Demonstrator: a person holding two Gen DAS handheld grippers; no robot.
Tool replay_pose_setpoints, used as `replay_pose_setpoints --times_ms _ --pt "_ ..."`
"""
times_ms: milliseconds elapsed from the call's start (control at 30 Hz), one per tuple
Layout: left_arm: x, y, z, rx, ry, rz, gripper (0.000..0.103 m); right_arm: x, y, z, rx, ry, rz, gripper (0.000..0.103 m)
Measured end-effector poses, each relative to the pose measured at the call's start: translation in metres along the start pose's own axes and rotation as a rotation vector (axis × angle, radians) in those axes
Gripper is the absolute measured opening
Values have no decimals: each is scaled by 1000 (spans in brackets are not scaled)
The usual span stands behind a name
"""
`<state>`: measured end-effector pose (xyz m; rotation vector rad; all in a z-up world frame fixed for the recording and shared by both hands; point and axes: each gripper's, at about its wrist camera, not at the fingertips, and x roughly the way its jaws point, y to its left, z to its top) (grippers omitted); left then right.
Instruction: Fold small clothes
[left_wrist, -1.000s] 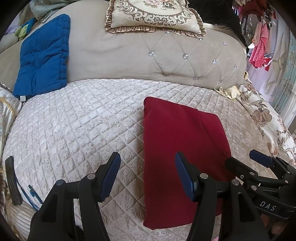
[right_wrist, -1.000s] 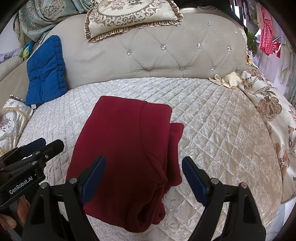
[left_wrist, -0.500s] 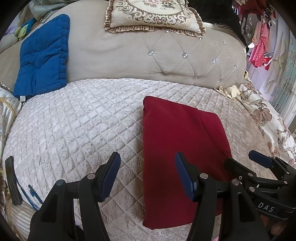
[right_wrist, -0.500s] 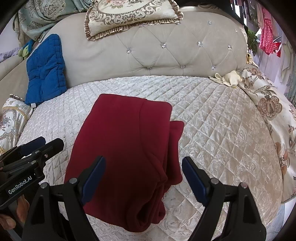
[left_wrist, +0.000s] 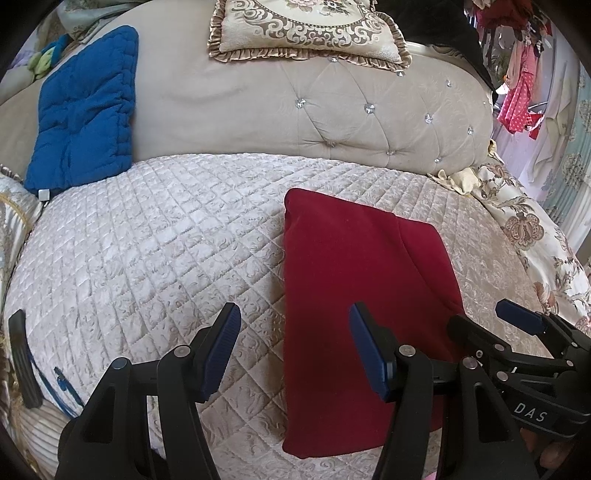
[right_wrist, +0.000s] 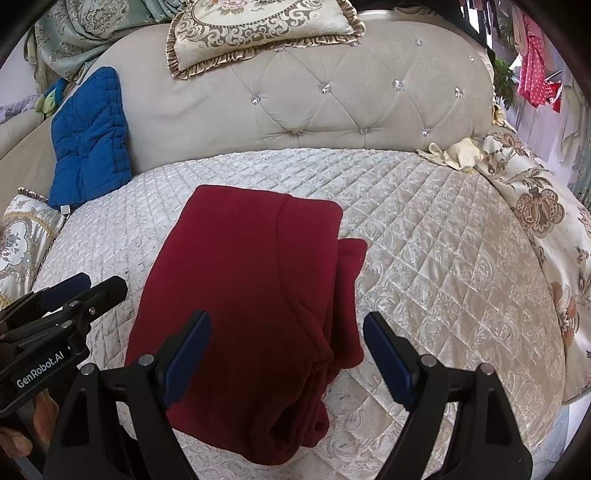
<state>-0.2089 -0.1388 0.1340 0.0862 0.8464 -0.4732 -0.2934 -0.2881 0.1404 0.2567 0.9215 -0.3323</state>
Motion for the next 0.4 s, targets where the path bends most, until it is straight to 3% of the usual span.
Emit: replay_pose_setpoints --times_ms 400 --pt "5 2 2 4 -11 -22 40 6 -3 2 1 12 1 87"
